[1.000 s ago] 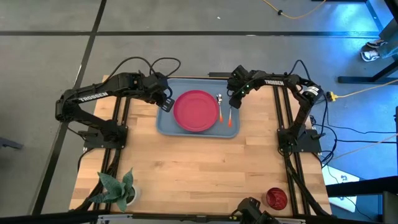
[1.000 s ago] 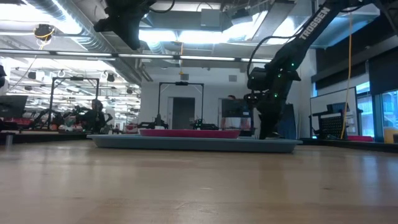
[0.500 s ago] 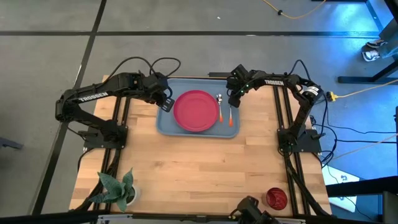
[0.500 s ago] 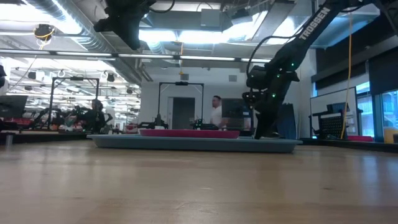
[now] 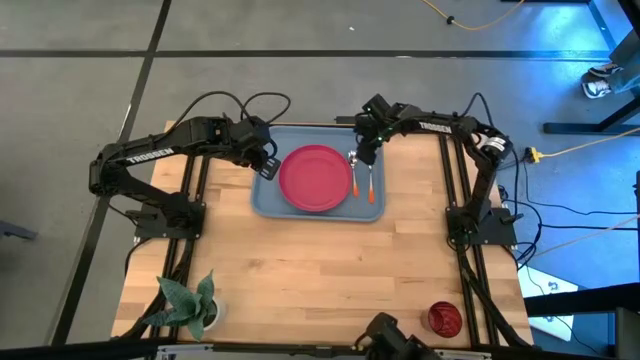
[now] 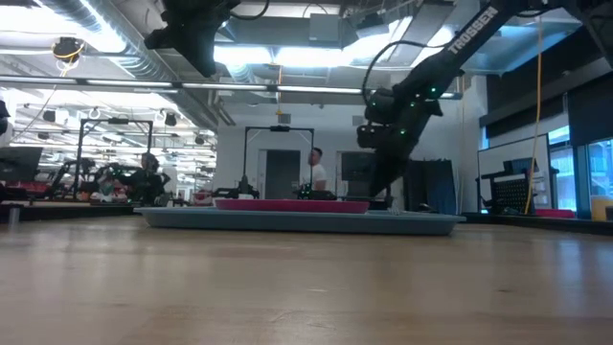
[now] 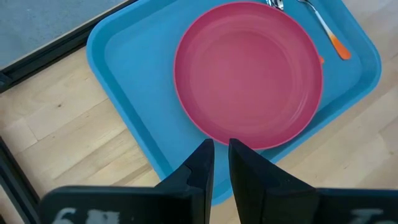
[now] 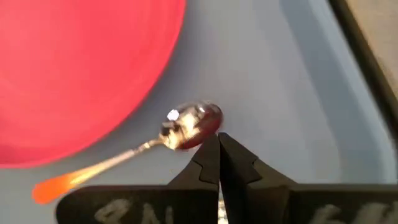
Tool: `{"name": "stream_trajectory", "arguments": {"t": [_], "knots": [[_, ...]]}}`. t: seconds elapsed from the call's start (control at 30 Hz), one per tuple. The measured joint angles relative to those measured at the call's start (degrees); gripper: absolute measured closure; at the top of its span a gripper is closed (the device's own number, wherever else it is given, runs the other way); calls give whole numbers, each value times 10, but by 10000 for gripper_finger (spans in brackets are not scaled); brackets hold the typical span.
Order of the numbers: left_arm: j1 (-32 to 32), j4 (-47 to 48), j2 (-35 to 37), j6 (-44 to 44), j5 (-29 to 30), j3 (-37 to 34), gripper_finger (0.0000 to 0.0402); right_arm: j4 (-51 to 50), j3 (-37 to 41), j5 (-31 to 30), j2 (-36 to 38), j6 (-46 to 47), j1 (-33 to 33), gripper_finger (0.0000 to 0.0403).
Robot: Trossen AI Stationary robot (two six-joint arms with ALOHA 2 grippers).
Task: Pick and place plate/cup/fork/spoon on tray
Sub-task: Put the orange fork on the blue serving tray at the right of the orange spoon
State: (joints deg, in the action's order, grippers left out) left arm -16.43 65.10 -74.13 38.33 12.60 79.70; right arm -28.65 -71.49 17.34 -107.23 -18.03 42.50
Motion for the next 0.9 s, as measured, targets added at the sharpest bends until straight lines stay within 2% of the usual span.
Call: {"name": "stream_trajectory", "arguments": {"t": [0.23, 0.57, 0.9], "knots": [[0, 0, 0, 0, 0, 0, 360, -24, -30, 33, -54, 25, -1, 402], [0, 0, 0, 0, 0, 0, 360, -19, -32, 67, -59, 24, -1, 402], [0, 0, 0, 0, 0, 0, 360, -19, -32, 62, -78, 24, -2, 402]]}}
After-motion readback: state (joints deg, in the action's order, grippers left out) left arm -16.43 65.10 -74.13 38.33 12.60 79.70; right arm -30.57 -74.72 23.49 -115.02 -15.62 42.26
